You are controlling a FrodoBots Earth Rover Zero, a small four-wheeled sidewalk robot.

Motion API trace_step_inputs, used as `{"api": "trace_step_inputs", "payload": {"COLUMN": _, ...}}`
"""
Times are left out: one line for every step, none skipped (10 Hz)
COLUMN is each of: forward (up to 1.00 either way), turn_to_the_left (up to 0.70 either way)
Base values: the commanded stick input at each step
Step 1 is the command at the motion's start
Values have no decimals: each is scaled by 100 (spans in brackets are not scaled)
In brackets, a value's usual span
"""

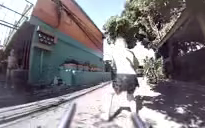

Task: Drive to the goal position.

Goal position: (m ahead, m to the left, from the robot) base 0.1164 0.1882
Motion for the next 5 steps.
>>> {"api": "trace_step_inputs", "payload": {"forward": 0, "turn_to_the_left": 0}}
{"api": "trace_step_inputs", "payload": {"forward": 0, "turn_to_the_left": 0}}
{"api": "trace_step_inputs", "payload": {"forward": 0, "turn_to_the_left": 0}}
{"api": "trace_step_inputs", "payload": {"forward": 0, "turn_to_the_left": 0}}
{"api": "trace_step_inputs", "payload": {"forward": 0, "turn_to_the_left": 0}}
